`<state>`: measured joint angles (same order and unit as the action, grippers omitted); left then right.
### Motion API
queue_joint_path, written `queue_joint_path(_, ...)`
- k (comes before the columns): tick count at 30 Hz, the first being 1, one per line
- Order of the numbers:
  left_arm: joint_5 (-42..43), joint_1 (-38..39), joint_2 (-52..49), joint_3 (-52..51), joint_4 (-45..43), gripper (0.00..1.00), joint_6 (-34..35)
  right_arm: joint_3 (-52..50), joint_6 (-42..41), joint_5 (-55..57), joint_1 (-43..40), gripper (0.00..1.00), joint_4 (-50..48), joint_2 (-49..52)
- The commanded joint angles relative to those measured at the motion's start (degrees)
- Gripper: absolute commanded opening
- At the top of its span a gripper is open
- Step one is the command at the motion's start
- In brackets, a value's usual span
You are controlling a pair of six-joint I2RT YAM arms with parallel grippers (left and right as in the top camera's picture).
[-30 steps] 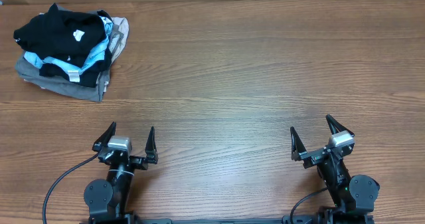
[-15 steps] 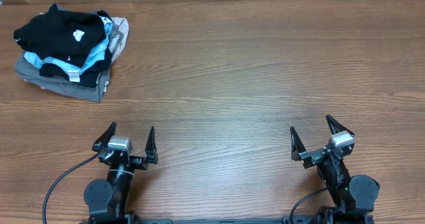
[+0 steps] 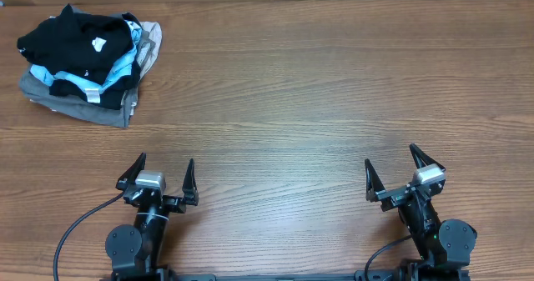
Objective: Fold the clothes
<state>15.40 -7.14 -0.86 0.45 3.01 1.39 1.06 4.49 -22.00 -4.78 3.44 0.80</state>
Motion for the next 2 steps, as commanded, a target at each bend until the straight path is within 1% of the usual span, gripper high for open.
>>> queue_joint_path(1, -0.6, 0.0, 0.6, -0.2, -0.1, 1.00, 0.5, -0.6, -0.1, 0.7, 0.4, 1.00, -0.4, -0.6)
queue_joint_path(2, -0.6, 0.0, 0.6, -0.2, -0.1, 1.00, 0.5, -0.6, -0.1, 0.7, 0.4, 1.00, -0.4, -0.6)
